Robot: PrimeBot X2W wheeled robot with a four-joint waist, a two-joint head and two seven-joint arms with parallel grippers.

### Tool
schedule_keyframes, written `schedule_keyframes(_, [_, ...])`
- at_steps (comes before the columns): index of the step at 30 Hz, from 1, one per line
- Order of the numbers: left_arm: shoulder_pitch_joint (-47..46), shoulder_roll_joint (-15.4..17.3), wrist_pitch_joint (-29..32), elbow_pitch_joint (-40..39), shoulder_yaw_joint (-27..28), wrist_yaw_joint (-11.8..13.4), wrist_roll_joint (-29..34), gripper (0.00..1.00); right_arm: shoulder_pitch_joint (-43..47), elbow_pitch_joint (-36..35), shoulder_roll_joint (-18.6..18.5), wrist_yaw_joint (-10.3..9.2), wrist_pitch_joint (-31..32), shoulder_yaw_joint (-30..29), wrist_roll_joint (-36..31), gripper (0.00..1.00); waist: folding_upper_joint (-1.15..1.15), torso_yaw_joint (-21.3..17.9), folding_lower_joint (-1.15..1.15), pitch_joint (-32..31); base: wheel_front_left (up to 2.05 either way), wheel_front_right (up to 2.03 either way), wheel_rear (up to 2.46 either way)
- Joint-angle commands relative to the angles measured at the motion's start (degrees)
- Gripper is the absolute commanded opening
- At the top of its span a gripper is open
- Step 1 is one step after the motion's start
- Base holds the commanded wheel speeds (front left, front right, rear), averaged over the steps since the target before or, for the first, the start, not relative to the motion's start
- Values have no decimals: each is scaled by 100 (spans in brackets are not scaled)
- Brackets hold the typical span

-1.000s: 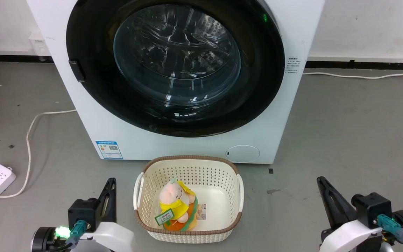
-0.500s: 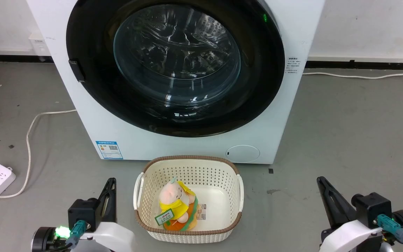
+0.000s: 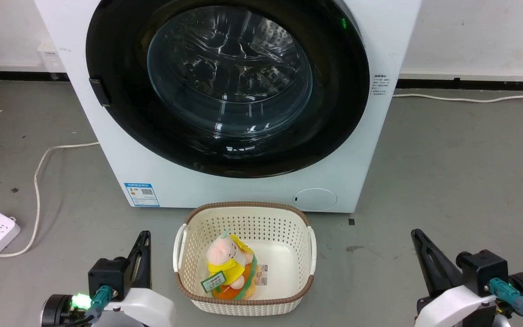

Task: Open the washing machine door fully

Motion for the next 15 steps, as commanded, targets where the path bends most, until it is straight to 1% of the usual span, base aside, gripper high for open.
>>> schedule_keyframes(1, [-85,9,2,-23,-1,16,15,0,-71,-27,29,-4,3,-4,-43,0,0,0,0,0,0,0,0])
schedule_keyframes(5, [-85,9,2,-23,-1,16,15,0,-71,-27,29,-4,3,-4,-43,0,0,0,0,0,0,0,0])
schedule_keyframes(6, [2,0,-1,0,0,-1,-1,100,1,1,-1,0,-1,0,3,100,0,0,0,0,0,0,0])
schedule_keyframes(15, [0,-1,-65,29,-30,-1,-20,100,8,14,-1,0,-65,12,64,100,0,-3,0,-2,0,0,0])
